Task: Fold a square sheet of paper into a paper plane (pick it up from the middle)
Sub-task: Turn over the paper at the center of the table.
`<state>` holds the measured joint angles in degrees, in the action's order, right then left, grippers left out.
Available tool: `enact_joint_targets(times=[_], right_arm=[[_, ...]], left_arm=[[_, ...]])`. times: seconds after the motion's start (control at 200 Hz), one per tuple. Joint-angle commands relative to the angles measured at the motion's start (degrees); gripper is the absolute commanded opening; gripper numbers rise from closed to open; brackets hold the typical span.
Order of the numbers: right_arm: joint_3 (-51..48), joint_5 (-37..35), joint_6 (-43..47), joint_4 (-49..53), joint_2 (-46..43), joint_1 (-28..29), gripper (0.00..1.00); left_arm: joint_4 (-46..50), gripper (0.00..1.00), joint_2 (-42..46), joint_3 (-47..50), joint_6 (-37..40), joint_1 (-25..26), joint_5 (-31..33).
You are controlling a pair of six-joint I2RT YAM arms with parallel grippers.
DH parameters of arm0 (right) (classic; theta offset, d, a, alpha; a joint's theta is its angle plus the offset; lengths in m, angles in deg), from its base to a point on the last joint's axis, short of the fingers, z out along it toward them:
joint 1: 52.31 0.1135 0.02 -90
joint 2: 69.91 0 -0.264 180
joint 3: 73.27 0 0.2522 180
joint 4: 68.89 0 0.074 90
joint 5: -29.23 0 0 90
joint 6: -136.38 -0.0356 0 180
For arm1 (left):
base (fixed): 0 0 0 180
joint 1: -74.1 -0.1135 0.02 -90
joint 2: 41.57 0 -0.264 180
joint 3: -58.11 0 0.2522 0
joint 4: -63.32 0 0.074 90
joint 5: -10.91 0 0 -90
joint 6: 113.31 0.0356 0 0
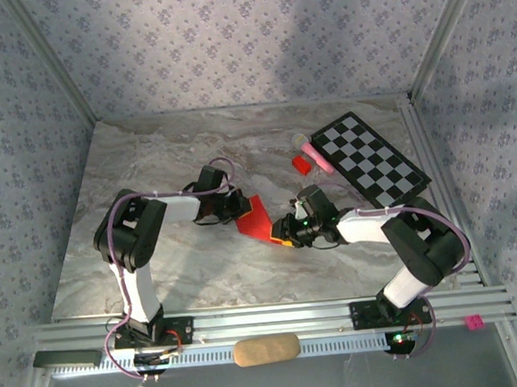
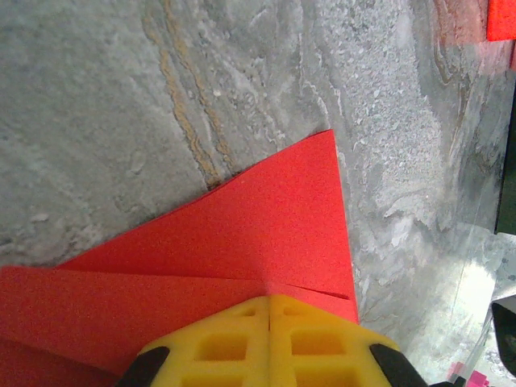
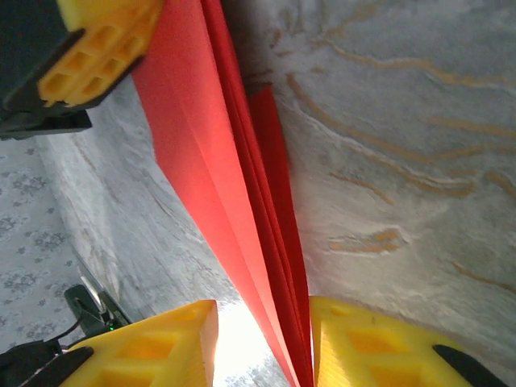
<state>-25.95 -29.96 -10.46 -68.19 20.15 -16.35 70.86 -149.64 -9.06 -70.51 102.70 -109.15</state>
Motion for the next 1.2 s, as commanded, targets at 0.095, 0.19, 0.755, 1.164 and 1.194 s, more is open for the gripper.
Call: enact_joint_targets(times=[0.095, 0.19, 0.755, 1.164, 1.194], right_arm=[[-0.1, 1.21, -0.17, -1.73, 0.84, -0.5, 0.3], [-0.38, 1.1, 0.04, -1.88, 0.93, -0.76, 0.28], [0.65, 1.96, 4.95, 3.68, -3.06, -2.97, 0.04], [17.94, -24.13, 29.65, 42.11, -15.81, -0.58, 0.02], [19.46, -26.98, 29.94, 43.7, -15.88, 0.03, 0.02]], left_arm=[[3.41, 0.08, 0.47, 0.94, -0.24, -0.06, 1.68], [3.28, 0.08, 0.56, 0.85, -0.39, 0.09, 1.8], [4.72, 0.28, 10.52, -0.29, -0.99, 0.6, 2.74], [12.78, 0.47, 28.97, 3.35, 3.74, 0.56, 19.08], [13.01, 0.48, 30.16, 3.84, 3.78, 0.36, 19.77]])
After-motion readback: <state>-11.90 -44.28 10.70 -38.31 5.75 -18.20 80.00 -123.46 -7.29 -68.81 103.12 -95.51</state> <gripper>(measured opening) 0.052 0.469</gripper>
